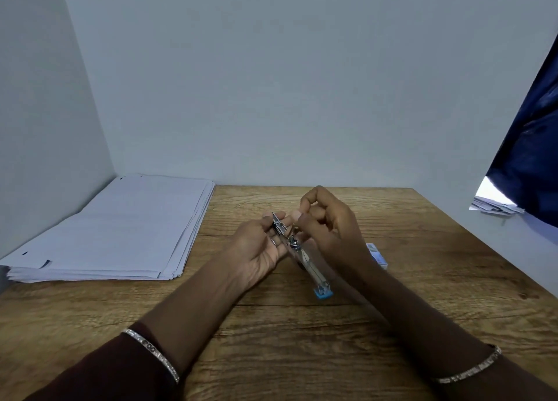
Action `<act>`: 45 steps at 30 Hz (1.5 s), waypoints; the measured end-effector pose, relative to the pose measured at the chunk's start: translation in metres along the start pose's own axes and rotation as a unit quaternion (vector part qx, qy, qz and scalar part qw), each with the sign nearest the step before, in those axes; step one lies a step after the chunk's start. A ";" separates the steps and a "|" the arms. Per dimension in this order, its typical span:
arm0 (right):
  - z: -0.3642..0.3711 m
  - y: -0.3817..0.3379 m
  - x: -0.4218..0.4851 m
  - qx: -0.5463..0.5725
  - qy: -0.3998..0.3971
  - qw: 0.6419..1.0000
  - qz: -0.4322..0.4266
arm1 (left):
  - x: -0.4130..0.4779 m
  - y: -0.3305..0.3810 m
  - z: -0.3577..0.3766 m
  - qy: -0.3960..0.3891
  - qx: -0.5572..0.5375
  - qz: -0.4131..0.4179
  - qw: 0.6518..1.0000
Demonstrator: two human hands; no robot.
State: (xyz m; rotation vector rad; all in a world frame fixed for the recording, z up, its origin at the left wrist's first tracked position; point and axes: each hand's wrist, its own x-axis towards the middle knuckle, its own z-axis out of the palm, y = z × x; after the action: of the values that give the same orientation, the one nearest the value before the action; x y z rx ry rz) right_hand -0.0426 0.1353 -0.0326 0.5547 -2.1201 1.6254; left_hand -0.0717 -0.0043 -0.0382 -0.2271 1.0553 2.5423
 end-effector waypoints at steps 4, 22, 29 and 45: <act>-0.005 0.004 0.007 0.023 0.000 0.996 0.085 | -0.001 -0.005 0.003 -0.005 0.043 0.008 0.999; -0.011 -0.007 0.008 -0.317 -0.109 0.941 -0.054 | -0.001 -0.002 -0.002 -0.053 0.103 0.015 0.993; -0.014 -0.016 0.005 -0.394 -0.157 0.895 -0.141 | 0.004 -0.004 -0.003 -0.033 0.112 0.001 0.993; -0.019 -0.005 0.010 -0.204 -0.056 0.976 0.049 | -0.006 -0.004 0.003 -0.074 0.116 0.002 0.991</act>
State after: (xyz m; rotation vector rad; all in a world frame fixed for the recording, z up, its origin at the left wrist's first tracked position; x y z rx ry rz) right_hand -0.0464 0.1516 -0.0185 0.4214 -2.5078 1.1740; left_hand -0.0644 -0.0011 -0.0373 0.0251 1.2781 2.3703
